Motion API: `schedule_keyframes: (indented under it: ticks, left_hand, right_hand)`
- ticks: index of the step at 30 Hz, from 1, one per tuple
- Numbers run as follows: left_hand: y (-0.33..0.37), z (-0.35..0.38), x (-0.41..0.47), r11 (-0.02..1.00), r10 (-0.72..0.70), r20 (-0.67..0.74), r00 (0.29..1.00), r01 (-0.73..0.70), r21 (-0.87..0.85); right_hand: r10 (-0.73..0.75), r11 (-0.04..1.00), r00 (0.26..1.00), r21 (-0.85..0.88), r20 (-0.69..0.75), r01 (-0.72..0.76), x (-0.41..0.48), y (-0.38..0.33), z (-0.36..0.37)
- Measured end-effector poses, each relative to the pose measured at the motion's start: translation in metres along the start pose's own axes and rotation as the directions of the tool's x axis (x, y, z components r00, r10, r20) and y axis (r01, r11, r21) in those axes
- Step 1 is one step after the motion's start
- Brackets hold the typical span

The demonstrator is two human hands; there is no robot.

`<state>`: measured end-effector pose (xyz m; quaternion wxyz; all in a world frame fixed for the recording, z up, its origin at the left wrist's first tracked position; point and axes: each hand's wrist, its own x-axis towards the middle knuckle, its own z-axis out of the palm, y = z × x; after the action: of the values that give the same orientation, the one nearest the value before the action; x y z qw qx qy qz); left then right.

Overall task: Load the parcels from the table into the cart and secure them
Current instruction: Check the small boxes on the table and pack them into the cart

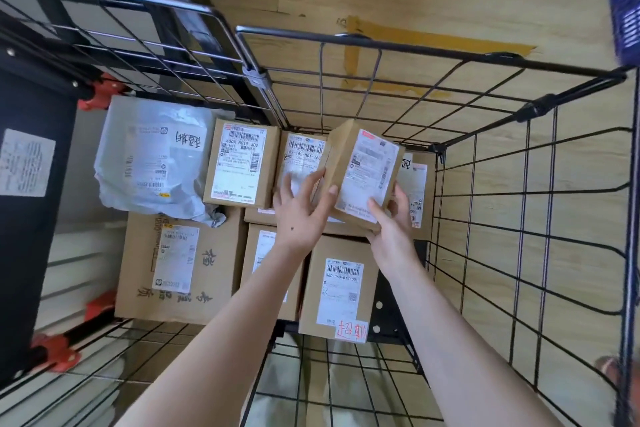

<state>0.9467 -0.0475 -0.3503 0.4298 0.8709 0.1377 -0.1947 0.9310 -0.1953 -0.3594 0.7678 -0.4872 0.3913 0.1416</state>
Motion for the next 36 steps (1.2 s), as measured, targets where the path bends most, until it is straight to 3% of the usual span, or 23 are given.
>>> schedule_keyframes:
  ticks: [5,8,10,12,16,20,25,29,36]
  left_hand:
    - [-0.010,0.005,-0.002,0.996,-0.055,-0.019,0.998,0.053,-0.078]
    - [-0.011,0.006,0.003,0.998,-0.064,-0.025,0.998,0.063,-0.022]
    - [-0.011,0.005,0.009,0.991,-0.119,0.018,0.993,0.118,0.062]
    - [-0.013,0.009,0.014,0.957,-0.151,0.024,0.988,0.140,0.254]
    - [-0.010,0.022,0.019,0.867,-0.073,-0.037,0.997,0.081,0.491]
    - [-0.001,0.029,0.028,0.876,-0.043,-0.161,0.986,0.115,0.468]
    - [0.008,0.011,0.022,0.945,0.013,-0.135,0.991,0.032,0.326]
    - [0.021,-0.021,0.001,0.979,0.094,-0.191,0.977,-0.056,0.194]
    - [0.023,-0.072,-0.026,0.967,0.176,-0.267,0.948,-0.116,0.225]
  right_hand:
    - [-0.046,0.999,0.996,-0.011,0.073,0.047,0.002,0.002,0.001]
    - [-0.057,0.994,0.995,-0.086,0.083,0.064,0.003,0.000,-0.004]
    - [-0.076,0.991,0.995,-0.109,0.065,0.083,0.001,-0.005,-0.012]
    - [-0.116,0.989,0.993,-0.090,0.013,0.117,-0.004,-0.009,-0.024]
    - [-0.167,0.985,0.984,-0.043,-0.065,0.164,-0.017,-0.011,-0.037]
    - [-0.179,0.982,0.981,-0.080,-0.074,0.173,-0.019,-0.007,-0.039]
    - [-0.211,0.966,0.975,-0.164,-0.070,0.197,-0.013,-0.003,-0.037]
    - [-0.150,0.985,0.985,-0.098,-0.089,0.141,-0.007,0.004,-0.026]
    - [-0.096,0.963,0.988,-0.241,0.118,0.123,0.001,0.022,0.027]
